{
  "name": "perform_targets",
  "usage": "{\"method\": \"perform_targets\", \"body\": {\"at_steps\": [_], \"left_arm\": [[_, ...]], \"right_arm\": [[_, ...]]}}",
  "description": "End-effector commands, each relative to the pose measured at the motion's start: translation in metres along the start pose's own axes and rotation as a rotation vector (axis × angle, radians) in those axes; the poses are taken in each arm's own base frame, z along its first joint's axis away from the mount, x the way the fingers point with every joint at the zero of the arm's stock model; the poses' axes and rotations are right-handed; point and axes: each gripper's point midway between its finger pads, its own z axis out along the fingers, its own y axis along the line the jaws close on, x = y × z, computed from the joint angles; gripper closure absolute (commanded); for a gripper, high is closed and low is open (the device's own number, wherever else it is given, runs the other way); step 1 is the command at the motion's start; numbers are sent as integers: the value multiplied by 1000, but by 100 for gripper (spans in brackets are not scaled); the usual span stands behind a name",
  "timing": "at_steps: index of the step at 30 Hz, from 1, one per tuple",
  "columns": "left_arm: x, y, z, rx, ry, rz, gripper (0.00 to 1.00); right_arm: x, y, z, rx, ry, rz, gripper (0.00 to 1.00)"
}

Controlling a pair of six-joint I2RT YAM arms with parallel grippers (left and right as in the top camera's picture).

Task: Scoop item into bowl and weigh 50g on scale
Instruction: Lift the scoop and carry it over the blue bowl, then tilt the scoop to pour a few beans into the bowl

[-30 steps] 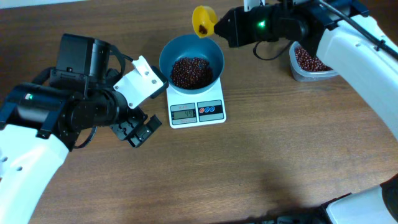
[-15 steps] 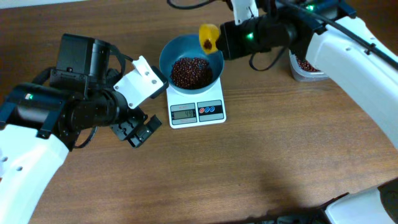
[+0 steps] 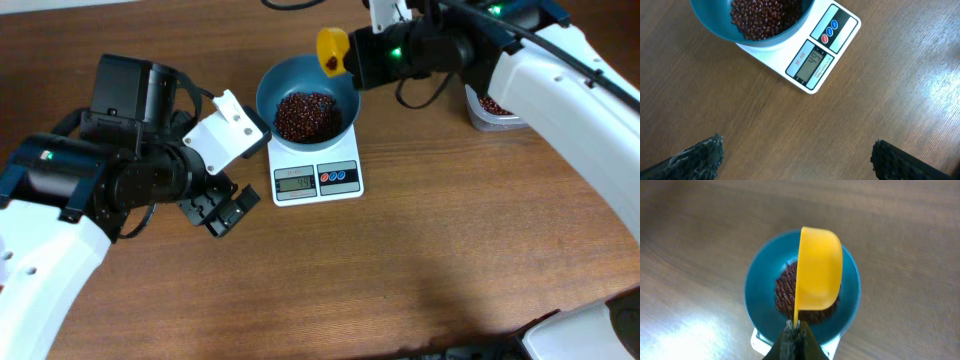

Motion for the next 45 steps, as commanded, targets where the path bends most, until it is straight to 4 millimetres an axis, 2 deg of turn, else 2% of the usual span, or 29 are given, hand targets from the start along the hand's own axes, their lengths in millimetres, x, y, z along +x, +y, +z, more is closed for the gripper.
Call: {"method": "perform_targets", "body": {"at_steps": [1,2,3,4,5,6,8,11,17,21,25,28,29,33,36,38,39,41,42,43,44,45], "left_arm": [[-4,1,-3,-7,-13,18,1],[-4,1,-3,-7,-13,19,1],[-4,1,-3,-7,-13,19,1],[-4,1,-3,-7,-13,18,1],[-4,1,-3,-7,-13,18,1],[-4,1,-3,-7,-13,19,1],[-4,1,-3,-7,-13,19,1],[-4,1,-3,-7,-13,18,1],[-4,1,-3,-7,-13,18,1],[-4,1,-3,-7,-13,18,1],[-4,1,-3,-7,-13,19,1],[-4,1,-3,-7,-13,19,1],[-4,1,-3,-7,-13,18,1],[-4,1,-3,-7,-13,19,1],[-4,1,-3,-7,-13,18,1],[-4,1,-3,-7,-13,18,1],[-4,1,-3,-7,-13,18,1],[-4,1,-3,-7,-13,18,1],[-4,1,-3,-7,-13,18,1],[-4,1,-3,-7,-13,18,1],[-4,1,-3,-7,-13,19,1],[-4,1,-3,-7,-13,18,1]], "right_arm": [[3,4,6,42,22,-11,96],[-7,19,2,-24,-15,-26,96],[9,1,8,84,39,-20,96],[16,1,10,83,70,-14,96],[5,17,5,4,31,-22,96],[-2,23,2,-21,4,-32,96],[1,14,1,35,12,-29,96],[-1,17,0,15,7,-29,96],[-12,18,-23,-98,-31,9,96],[-16,13,-30,-97,-49,17,96],[-27,8,-55,-85,-112,20,96],[-34,-4,-81,-58,-168,38,96],[-34,-7,-83,-52,-168,44,96],[-28,0,-75,-61,-143,32,96],[-5,15,-29,-68,-21,11,96],[8,21,-5,-79,41,4,96],[8,24,-4,-87,41,0,96],[-6,30,-16,-100,-3,-13,96],[-5,25,-16,-73,0,-11,96],[6,13,-11,-9,42,1,96],[10,13,-9,-15,58,6,96],[-5,26,-16,-75,7,-9,96]]}}
